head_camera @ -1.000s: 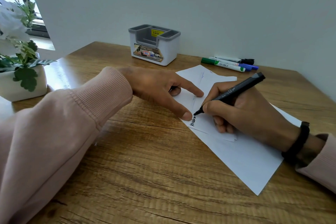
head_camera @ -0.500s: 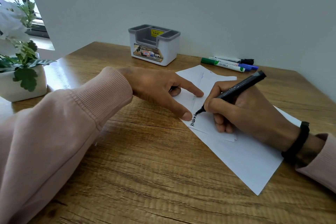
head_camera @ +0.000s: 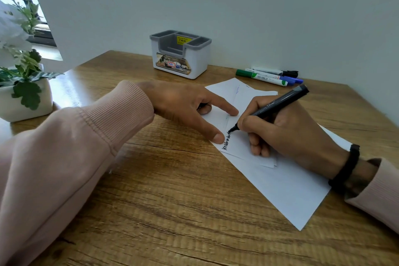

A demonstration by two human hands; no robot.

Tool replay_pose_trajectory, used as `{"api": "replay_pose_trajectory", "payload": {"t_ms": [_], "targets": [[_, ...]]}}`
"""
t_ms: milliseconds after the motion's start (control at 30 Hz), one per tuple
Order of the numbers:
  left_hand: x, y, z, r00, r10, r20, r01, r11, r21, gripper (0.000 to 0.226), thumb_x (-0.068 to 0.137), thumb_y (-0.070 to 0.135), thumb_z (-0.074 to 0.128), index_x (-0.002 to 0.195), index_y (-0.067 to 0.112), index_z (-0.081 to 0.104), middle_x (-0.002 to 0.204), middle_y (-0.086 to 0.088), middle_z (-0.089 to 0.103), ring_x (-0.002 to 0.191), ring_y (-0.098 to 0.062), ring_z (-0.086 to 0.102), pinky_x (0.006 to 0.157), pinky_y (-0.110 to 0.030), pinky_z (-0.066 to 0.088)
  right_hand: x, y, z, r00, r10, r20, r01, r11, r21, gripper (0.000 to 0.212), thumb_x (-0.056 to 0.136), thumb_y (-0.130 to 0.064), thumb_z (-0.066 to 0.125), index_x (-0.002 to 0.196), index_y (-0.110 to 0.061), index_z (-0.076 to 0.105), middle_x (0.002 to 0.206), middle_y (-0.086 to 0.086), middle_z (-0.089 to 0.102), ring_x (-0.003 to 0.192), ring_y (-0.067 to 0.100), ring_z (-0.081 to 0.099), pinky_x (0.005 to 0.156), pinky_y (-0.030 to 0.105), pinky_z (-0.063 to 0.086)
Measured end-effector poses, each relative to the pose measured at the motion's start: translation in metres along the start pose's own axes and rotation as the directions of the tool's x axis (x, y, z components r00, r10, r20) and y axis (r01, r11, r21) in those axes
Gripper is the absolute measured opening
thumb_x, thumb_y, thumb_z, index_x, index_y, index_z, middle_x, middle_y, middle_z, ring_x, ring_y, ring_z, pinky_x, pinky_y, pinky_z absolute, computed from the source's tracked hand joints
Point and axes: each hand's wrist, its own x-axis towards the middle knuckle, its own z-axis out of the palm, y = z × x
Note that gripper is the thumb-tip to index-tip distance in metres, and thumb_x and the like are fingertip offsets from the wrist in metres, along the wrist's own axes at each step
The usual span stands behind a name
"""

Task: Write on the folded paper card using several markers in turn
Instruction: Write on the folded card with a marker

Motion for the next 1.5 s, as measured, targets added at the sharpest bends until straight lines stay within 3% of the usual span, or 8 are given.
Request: {"api": "replay_pose_trajectory", "payload": {"t_ms": [200, 467, 600, 700, 767, 967, 1233, 1500], "targets": [[0.000, 0.002, -0.001, 1.000, 0.009, 0.025, -0.009, 1.000, 0.004, 0.080, 0.070, 0.067, 0.068, 0.145, 0.054, 0.044, 0.088, -0.003, 0.047, 0.078, -0.016, 0.045, 0.068, -0.028, 0.035, 0.002, 0.006, 0.000, 1.000, -0.022, -0.006, 0.022, 0.999, 0.026, 0.010, 0.093, -0.009, 0.071, 0.085, -0.003, 0.070, 0.054, 0.007, 0.070, 0.043, 0.017, 0.068, 0.042, 0.020, 0.051], [-0.005, -0.004, 0.002, 0.991, 0.089, -0.103, -0.102, 0.986, -0.130, 0.083, 0.076, 0.052, 0.081, 0.145, 0.059, 0.035, 0.079, 0.017, 0.049, 0.069, -0.004, 0.046, 0.065, -0.013, 0.039, -0.003, 0.008, 0.000, 0.959, -0.203, -0.199, 0.246, 0.942, 0.228, 0.025, 0.089, -0.029, 0.066, 0.075, -0.009, 0.065, 0.053, 0.011, 0.065, 0.043, 0.030, 0.061, 0.041, 0.028, 0.047], [-0.006, -0.001, 0.001, 0.942, 0.048, -0.332, -0.237, 0.796, -0.557, 0.053, 0.096, 0.023, 0.070, 0.140, 0.036, 0.042, 0.081, 0.003, 0.042, 0.069, -0.013, 0.040, 0.065, -0.029, 0.040, -0.004, 0.008, 0.001, 0.944, -0.245, -0.221, 0.294, 0.929, 0.226, 0.013, 0.093, -0.021, 0.063, 0.089, -0.010, 0.067, 0.058, 0.015, 0.067, 0.046, 0.028, 0.065, 0.043, 0.029, 0.050], [-0.004, 0.003, 0.001, 0.968, 0.030, -0.247, -0.227, 0.516, -0.826, 0.031, 0.092, 0.008, 0.047, 0.118, 0.022, 0.057, 0.083, 0.000, 0.050, 0.062, -0.011, 0.038, 0.056, -0.025, 0.031, -0.003, 0.009, 0.000, 0.909, -0.281, -0.308, 0.344, 0.923, 0.172, 0.008, 0.097, -0.017, 0.060, 0.091, -0.013, 0.065, 0.061, 0.014, 0.069, 0.049, 0.031, 0.065, 0.044, 0.031, 0.051], [-0.003, 0.001, 0.004, 0.967, 0.054, -0.250, -0.246, 0.466, -0.850, 0.033, 0.090, 0.008, 0.039, 0.111, 0.018, 0.063, 0.086, -0.004, 0.053, 0.065, -0.012, 0.041, 0.056, -0.025, 0.031, -0.003, 0.008, -0.002, 0.887, -0.310, -0.343, 0.375, 0.916, 0.142, 0.010, 0.098, -0.024, 0.061, 0.093, -0.016, 0.066, 0.066, 0.011, 0.071, 0.054, 0.033, 0.068, 0.047, 0.032, 0.052], [0.001, -0.009, 0.007, 0.938, -0.010, -0.348, -0.259, 0.646, -0.718, 0.044, 0.101, -0.007, 0.045, 0.129, 0.015, 0.071, 0.100, -0.005, 0.061, 0.080, -0.014, 0.056, 0.068, -0.024, 0.047, -0.005, 0.007, -0.004, 0.867, -0.314, -0.386, 0.385, 0.915, 0.120, 0.021, 0.096, -0.032, 0.068, 0.109, -0.015, 0.073, 0.085, 0.004, 0.078, 0.075, 0.029, 0.077, 0.054, 0.033, 0.058], [0.002, -0.009, 0.011, 0.945, 0.023, -0.325, -0.240, 0.726, -0.645, 0.037, 0.102, 0.009, 0.061, 0.136, 0.023, 0.065, 0.118, 0.002, 0.074, 0.102, -0.016, 0.070, 0.089, -0.030, 0.058, -0.007, 0.007, -0.003, 0.889, -0.289, -0.356, 0.384, 0.894, 0.232, 0.034, 0.098, -0.043, 0.053, 0.116, -0.028, 0.078, 0.100, 0.003, 0.083, 0.081, 0.033, 0.078, 0.055, 0.035, 0.061], [0.002, -0.002, 0.012, 0.927, -0.005, -0.376, -0.248, 0.744, -0.621, 0.032, 0.097, 0.019, 0.068, 0.128, 0.027, 0.070, 0.117, 0.007, 0.075, 0.104, -0.014, 0.070, 0.082, -0.026, 0.056, -0.005, 0.011, -0.003, 0.893, -0.258, -0.369, 0.344, 0.920, 0.189, 0.038, 0.095, -0.036, 0.052, 0.117, -0.018, 0.077, 0.099, 0.003, 0.083, 0.077, 0.030, 0.077, 0.053, 0.034, 0.057]]}}
